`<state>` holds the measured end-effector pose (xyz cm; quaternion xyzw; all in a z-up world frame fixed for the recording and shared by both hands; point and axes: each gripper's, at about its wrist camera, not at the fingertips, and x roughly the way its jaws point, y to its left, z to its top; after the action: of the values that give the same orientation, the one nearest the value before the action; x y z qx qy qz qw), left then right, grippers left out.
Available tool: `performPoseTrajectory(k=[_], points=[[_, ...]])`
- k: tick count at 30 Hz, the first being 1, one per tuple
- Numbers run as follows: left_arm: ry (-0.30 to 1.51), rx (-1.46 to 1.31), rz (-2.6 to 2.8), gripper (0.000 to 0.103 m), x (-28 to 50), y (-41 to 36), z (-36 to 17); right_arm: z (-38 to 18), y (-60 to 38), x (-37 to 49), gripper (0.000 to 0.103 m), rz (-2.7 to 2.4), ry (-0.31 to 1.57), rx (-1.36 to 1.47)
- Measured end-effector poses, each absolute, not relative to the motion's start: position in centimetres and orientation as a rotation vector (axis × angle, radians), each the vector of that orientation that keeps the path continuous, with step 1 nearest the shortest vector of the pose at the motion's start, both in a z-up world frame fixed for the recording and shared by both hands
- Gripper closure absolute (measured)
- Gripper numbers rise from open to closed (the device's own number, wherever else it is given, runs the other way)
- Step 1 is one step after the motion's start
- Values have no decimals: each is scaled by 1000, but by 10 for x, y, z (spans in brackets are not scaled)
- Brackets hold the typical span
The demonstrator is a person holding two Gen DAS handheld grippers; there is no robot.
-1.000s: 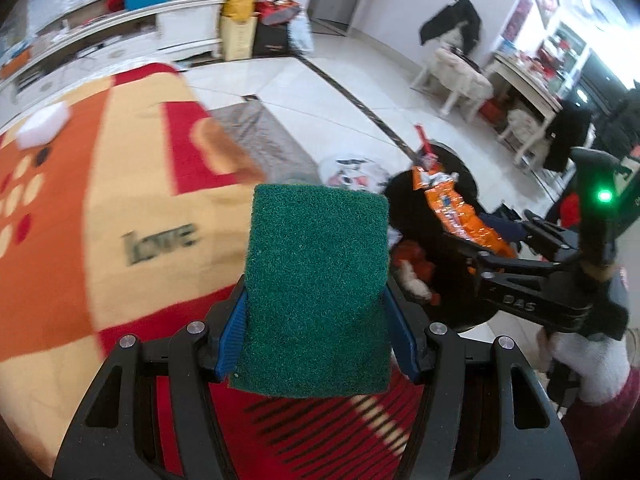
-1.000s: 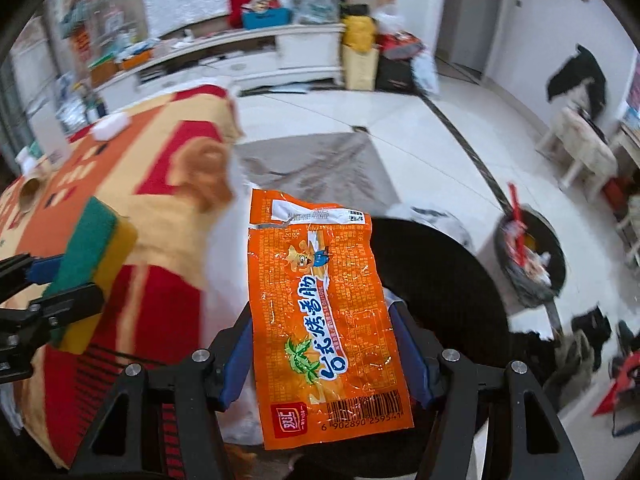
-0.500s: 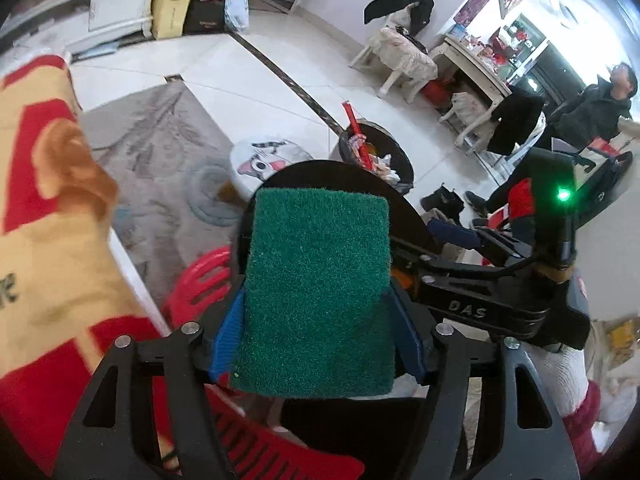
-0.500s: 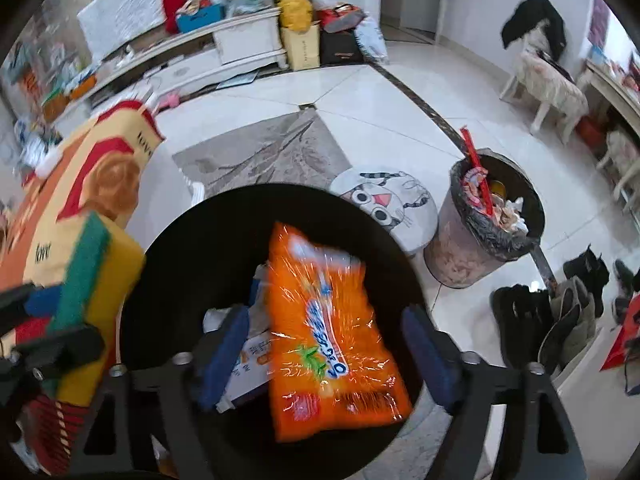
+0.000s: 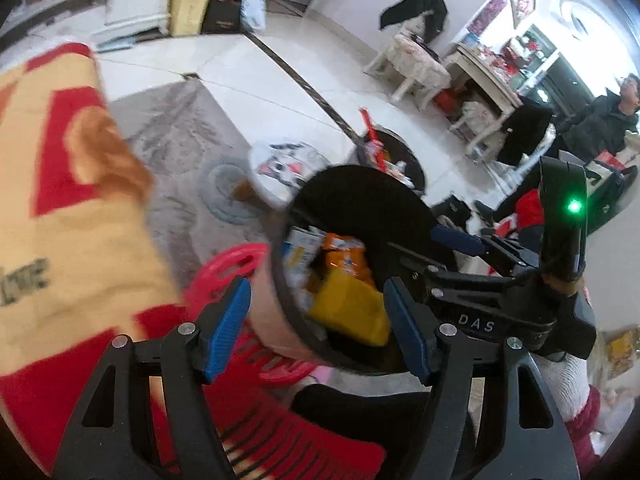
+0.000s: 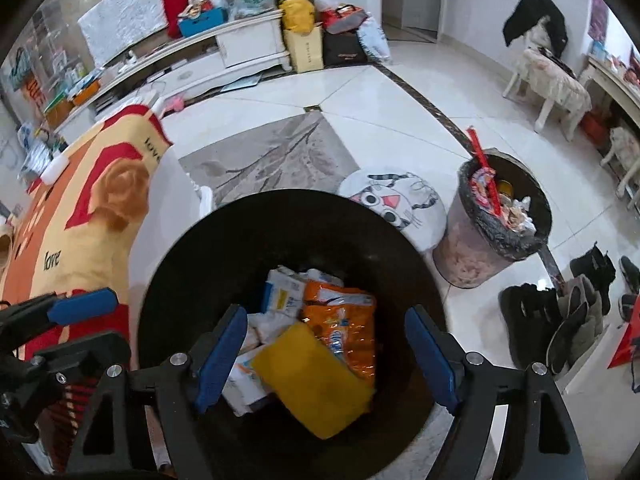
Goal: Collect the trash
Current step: 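Open both grippers to drop the sponge and snack bag into the bin, then move both open grippers back over the table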
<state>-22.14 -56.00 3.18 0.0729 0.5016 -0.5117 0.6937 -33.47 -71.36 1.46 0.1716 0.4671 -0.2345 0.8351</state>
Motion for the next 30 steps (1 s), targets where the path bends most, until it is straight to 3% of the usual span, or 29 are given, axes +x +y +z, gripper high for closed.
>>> performPoseTrajectory(k=[8,30], points=[[1050,151,-917,35,-188,-484,45,23,-659,-288,24,-367,994,262],[995,-130,-372,35,-36,-189,50,39,-452,-95,24,57,967,47]])
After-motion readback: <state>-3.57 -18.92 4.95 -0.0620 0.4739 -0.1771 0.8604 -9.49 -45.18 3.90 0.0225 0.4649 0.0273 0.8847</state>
